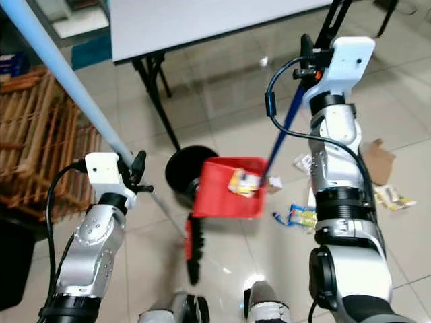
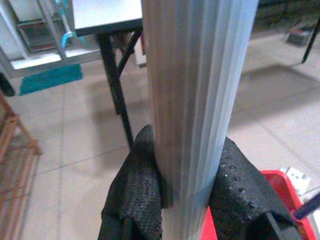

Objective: Sweep floor

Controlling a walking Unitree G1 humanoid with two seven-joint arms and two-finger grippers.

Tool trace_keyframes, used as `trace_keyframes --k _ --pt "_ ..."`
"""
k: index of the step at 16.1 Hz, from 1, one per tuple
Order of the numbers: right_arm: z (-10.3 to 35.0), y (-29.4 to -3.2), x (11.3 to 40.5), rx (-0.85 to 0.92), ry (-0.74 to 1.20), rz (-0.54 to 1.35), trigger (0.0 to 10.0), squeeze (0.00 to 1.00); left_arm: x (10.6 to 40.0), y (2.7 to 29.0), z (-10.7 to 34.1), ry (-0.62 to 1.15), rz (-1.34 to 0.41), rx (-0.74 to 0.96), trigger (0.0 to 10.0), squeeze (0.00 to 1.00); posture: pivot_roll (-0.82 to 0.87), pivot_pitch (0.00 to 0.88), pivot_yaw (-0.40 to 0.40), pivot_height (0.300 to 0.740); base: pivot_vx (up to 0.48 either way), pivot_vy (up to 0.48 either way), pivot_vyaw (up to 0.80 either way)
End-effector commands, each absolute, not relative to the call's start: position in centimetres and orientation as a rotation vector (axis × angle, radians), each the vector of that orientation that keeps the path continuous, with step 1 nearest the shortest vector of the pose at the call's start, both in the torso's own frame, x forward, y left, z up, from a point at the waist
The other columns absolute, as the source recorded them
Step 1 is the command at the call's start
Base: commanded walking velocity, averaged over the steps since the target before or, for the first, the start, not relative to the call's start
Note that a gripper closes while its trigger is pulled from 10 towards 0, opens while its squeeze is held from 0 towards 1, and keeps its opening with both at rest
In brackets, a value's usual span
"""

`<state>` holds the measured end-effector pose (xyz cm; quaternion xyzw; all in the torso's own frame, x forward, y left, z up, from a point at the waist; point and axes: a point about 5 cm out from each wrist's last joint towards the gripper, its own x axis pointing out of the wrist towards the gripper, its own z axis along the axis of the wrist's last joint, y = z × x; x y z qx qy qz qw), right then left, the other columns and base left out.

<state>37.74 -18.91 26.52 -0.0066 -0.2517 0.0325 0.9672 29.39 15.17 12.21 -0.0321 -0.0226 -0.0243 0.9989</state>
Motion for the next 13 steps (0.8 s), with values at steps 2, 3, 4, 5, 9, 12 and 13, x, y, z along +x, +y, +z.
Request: trace_keyframes --k 2,3,4,5,9,12,13 --pt "27.22 -17.96 37.53 -0.006 -0.545 0.096 10.0 0.00 29.19 16.25 12.78 -0.070 -0.016 -0.045 10.0 0.00 -0.14 0.181 0.142 0.740 0.000 0.000 0.00" --pt "27.23 -17.98 37.52 -0.006 -0.545 0.095 10.0 0.00 29.19 16.25 12.78 -0.070 -0.016 -0.044 10.0 0.00 -0.14 0.181 0.142 0.740 0.000 0.000 0.00" --pt "27.23 -18.02 37.50 -0.006 -0.543 0.095 10.0 0.00 29.17 16.23 12.76 -0.069 -0.018 -0.045 10.0 0.00 -0.14 0.182 0.141 0.740 0.266 0.000 0.00" --pt "27.23 -18.03 37.50 -0.006 -0.543 0.094 10.0 0.00 29.16 16.21 12.76 -0.069 -0.018 -0.046 10.0 0.00 -0.14 0.182 0.141 0.740 0.270 0.000 0.00" --pt "27.25 -18.08 37.52 -0.009 -0.539 0.094 10.0 0.00 29.14 16.23 12.57 -0.057 -0.005 -0.041 10.0 0.00 -0.14 0.186 0.138 0.740 0.202 0.000 0.00" --pt "27.21 -18.03 37.52 -0.019 -0.536 0.095 10.0 0.00 29.12 16.23 12.21 -0.038 0.005 -0.026 10.0 0.00 -0.15 0.188 0.137 0.740 0.000 0.000 0.00" --pt "27.16 -18.05 37.52 -0.022 -0.534 0.094 10.0 0.00 29.08 16.18 12.20 -0.038 0.005 -0.026 10.0 0.00 -0.14 0.189 0.137 0.740 0.000 0.000 0.00"
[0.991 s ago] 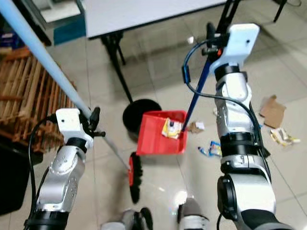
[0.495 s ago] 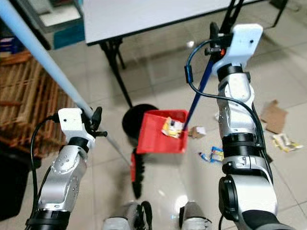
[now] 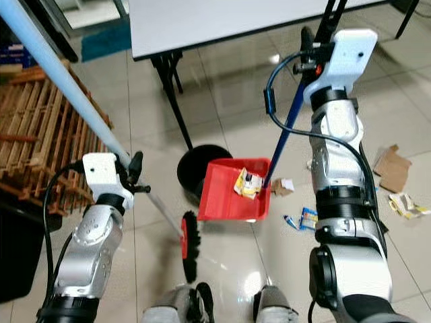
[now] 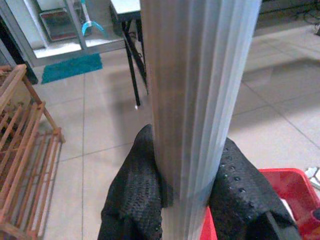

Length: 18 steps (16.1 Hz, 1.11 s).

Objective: Sweep floor

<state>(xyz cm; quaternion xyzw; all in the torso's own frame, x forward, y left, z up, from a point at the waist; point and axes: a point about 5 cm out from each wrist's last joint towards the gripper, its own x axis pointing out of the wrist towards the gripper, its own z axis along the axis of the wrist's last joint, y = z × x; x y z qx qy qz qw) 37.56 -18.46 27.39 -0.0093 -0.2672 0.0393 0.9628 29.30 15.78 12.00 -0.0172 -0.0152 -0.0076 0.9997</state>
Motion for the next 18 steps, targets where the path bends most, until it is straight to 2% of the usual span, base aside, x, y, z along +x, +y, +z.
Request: trace_keyframes --k 1,10,18 --pt "27.08 -18.03 37.54 -0.023 -0.532 0.093 10.0 0.00 29.02 16.20 12.17 -0.038 0.005 -0.026 10.0 0.00 -0.14 0.190 0.137 0.740 0.000 0.000 0.48" --pt "26.87 -17.92 37.52 -0.024 -0.527 0.088 10.0 0.00 28.98 16.22 12.01 -0.030 -0.005 -0.023 10.0 0.00 -0.14 0.185 0.143 0.740 0.000 0.000 0.72" --pt "26.90 -18.00 37.49 -0.016 -0.530 0.079 10.0 0.00 29.14 16.38 12.13 -0.033 -0.015 -0.026 10.0 0.00 -0.14 0.179 0.148 0.740 0.000 0.000 0.00"
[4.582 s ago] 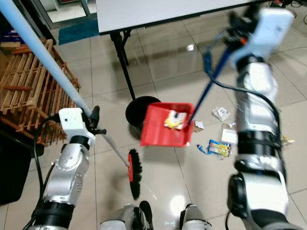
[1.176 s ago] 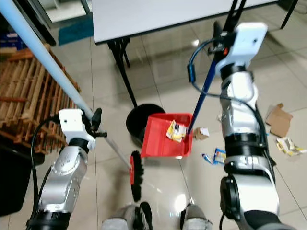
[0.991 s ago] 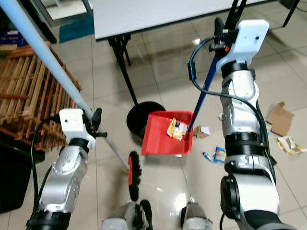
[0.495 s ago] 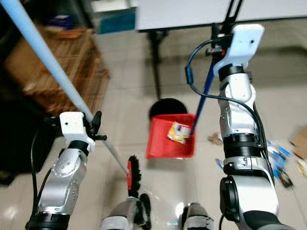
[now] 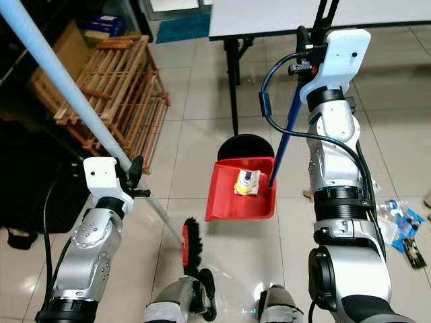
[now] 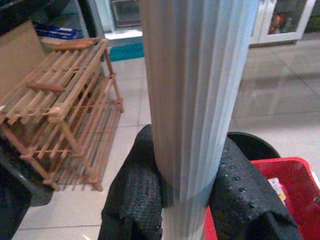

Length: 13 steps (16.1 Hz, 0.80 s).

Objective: Sweep floor

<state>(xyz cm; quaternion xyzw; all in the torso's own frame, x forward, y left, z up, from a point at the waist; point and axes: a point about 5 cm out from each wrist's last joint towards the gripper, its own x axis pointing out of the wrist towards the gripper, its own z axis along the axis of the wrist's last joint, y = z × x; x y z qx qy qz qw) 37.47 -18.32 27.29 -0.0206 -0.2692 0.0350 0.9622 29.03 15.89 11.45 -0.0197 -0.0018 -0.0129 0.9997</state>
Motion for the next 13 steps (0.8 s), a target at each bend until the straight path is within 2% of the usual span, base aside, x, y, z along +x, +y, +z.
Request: trace_keyframes --k 1,8,13 --pt "26.9 -18.1 37.5 -0.012 -0.528 0.075 10.0 0.00 29.2 16.4 12.1 -0.032 -0.014 -0.025 10.0 0.00 -0.14 0.179 0.148 0.740 0.000 0.000 0.00" --pt "27.4 -19.0 37.3 -0.032 -0.551 0.012 10.0 0.00 29.1 16.3 12.3 -0.041 -0.027 -0.037 10.0 0.00 -0.15 0.181 0.149 0.740 0.000 0.000 0.00" --pt "28.7 -20.9 36.6 -0.100 -0.601 -0.097 10.0 0.00 29.1 16.4 12.2 -0.039 -0.021 -0.041 10.0 0.00 -0.15 0.187 0.146 0.740 0.048 0.000 0.00"
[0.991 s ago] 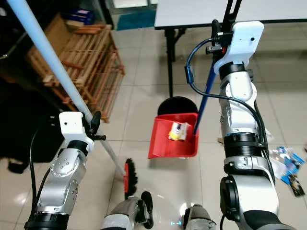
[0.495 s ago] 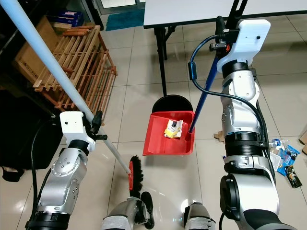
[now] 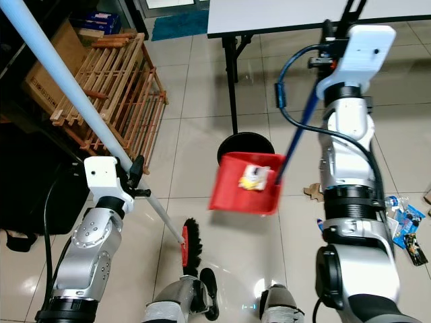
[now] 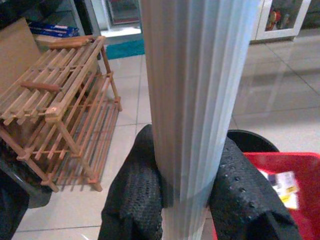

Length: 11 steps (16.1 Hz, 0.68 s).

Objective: Sweep floor

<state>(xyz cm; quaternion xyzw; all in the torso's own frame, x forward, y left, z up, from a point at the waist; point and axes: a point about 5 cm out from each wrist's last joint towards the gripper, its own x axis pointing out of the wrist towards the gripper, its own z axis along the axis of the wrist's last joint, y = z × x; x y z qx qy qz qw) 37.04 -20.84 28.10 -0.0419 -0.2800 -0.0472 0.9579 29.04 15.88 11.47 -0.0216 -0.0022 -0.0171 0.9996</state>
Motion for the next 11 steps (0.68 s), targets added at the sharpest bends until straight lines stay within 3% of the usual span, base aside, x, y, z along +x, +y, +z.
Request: trace_keyframes --k 1,5,11 --pt "29.01 -21.38 36.48 -0.118 -0.610 -0.122 10.0 0.00 29.08 16.36 12.20 -0.038 -0.020 -0.043 10.0 0.00 -0.15 0.189 0.145 0.740 0.000 0.000 0.00" --pt "29.37 -21.97 36.32 -0.122 -0.618 -0.138 10.0 0.00 29.11 16.22 12.21 -0.040 -0.036 -0.051 10.0 0.00 -0.15 0.189 0.147 0.740 0.071 0.000 0.00" --pt "29.05 -21.66 36.21 -0.127 -0.610 -0.128 10.0 0.00 29.09 15.97 12.27 -0.044 -0.056 -0.055 10.0 0.00 -0.16 0.189 0.148 0.740 0.439 0.000 0.00"
